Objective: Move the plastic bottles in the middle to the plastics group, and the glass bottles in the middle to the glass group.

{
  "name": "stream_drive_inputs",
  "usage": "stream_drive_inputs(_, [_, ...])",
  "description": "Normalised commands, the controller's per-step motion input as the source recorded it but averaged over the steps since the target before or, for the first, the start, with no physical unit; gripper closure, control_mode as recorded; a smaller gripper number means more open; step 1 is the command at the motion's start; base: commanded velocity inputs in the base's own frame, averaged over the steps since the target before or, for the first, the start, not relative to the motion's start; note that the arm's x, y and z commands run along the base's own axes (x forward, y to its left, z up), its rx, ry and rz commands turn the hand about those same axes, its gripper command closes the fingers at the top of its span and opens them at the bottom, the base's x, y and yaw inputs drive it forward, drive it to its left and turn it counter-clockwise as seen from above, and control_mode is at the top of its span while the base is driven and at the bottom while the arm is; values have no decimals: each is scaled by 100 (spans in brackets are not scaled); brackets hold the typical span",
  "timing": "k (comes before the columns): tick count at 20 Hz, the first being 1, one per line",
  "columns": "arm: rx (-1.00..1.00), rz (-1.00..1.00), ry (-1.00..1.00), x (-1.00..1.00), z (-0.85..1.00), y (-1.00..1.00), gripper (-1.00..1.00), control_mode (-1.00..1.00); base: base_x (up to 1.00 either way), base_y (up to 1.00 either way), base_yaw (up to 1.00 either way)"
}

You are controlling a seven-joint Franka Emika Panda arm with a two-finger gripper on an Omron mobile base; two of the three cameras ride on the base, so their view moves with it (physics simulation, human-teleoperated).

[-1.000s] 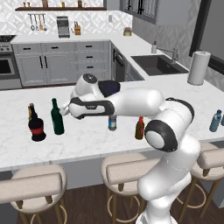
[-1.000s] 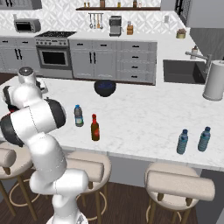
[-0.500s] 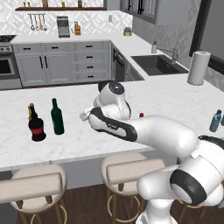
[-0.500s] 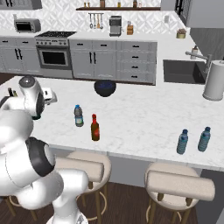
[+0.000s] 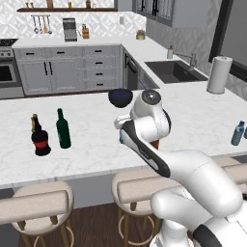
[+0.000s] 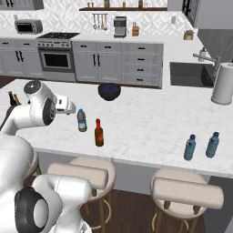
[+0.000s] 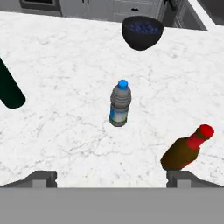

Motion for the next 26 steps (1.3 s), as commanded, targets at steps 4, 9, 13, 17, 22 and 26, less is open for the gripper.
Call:
stream_drive_inputs(4, [4, -33, 0, -39, 1, -82, -100, -100, 0, 0, 0])
stream_drive_inputs(9, [13, -26, 0, -19, 6, -90, -100, -100, 0, 0, 0])
stream_drive_inputs(13, [11, -7, 4, 3, 0, -83, -100, -100, 0, 0, 0])
stream_drive_inputs(17, [0, 0, 34, 22, 2, -58, -100, -100, 0, 0, 0])
stream_drive_inputs(22, [0, 16, 27, 2, 0, 1, -100, -100, 0, 0, 0])
stream_drive_inputs(26, [2, 18, 3, 5, -8, 2, -100, -100, 0, 0, 0])
